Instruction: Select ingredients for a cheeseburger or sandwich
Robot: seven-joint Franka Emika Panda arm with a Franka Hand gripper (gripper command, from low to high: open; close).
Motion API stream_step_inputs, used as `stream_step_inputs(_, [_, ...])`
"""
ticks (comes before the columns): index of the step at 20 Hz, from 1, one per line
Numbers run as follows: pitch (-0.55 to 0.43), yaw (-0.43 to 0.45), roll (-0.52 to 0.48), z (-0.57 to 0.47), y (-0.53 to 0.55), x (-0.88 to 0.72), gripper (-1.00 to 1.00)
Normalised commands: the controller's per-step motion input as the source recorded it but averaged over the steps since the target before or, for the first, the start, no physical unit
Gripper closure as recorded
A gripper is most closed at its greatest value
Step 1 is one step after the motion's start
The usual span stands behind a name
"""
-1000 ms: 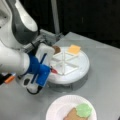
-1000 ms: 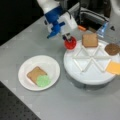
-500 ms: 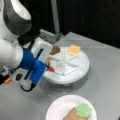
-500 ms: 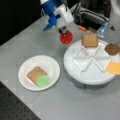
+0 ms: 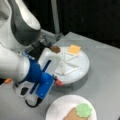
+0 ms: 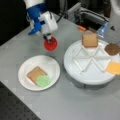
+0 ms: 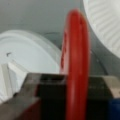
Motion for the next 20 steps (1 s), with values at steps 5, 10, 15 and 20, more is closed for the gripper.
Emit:
stream_step_inputs(5, [-0.026, 0.324, 0.195, -0.14, -0.39, 0.9, 1.0])
stream_step_inputs(10, [-0.016, 0.298, 0.242, -0.19, -0.3, 0.68, 1.0])
stream_step_inputs(15, [-0.041, 0.264, 0.333, -0.17, -0.12, 0.25, 1.0])
stream_step_inputs(20, [-0.136, 0.15, 0.473, -0.12, -0.1, 0.1, 1.0])
